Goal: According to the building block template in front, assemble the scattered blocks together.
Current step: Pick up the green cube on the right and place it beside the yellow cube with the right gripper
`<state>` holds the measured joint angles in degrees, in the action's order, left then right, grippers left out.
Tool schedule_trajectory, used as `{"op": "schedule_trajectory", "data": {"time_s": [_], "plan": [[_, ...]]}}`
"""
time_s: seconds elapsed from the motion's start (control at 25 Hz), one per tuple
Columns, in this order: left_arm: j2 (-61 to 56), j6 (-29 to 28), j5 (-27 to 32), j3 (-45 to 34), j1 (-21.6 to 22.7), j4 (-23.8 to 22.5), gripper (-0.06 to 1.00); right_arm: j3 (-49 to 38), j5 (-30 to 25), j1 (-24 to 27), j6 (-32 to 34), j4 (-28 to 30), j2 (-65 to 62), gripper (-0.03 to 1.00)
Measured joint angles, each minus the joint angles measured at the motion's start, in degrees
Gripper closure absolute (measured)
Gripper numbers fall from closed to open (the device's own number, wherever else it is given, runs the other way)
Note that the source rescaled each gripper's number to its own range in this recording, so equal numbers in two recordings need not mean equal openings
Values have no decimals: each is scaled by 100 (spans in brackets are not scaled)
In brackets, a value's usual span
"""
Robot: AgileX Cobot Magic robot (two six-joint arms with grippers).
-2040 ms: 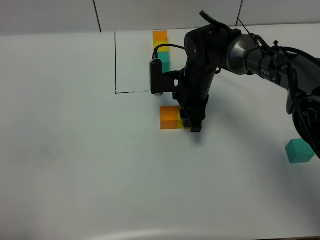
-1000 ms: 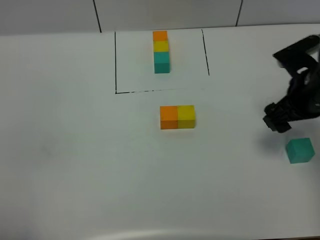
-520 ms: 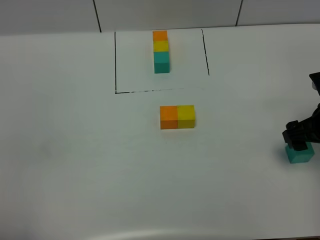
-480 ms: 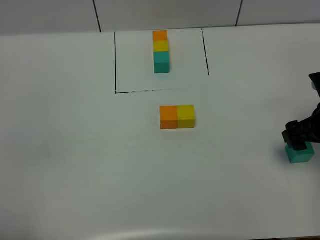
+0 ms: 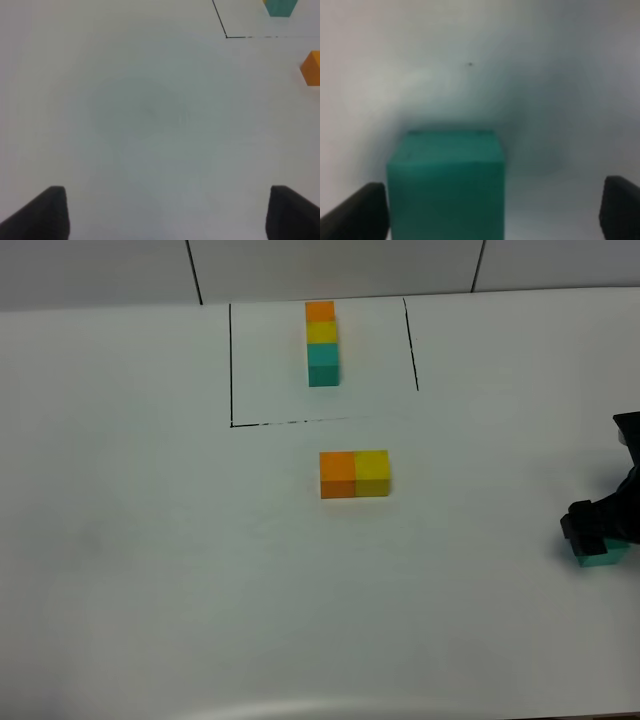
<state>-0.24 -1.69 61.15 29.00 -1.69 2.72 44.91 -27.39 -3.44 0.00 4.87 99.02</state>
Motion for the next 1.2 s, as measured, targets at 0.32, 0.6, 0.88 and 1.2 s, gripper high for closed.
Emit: {"op": "schedule_trajectory", "data": {"time_s": [0.32, 0.6, 0.88, 1.2], "plan": [[0, 0, 0, 0, 0, 0, 27, 0, 22, 0, -61, -127, 20, 96], [0, 0, 0, 0, 0, 0, 27, 20, -13, -272, -482, -116, -3, 96], [0, 0, 0, 0, 0, 0, 27, 686, -1025, -863, -1579, -105, -46, 96], [0, 0, 0, 0, 0, 0, 27, 1738, -2296, -1836, -3469, 49, -46, 96]]}}
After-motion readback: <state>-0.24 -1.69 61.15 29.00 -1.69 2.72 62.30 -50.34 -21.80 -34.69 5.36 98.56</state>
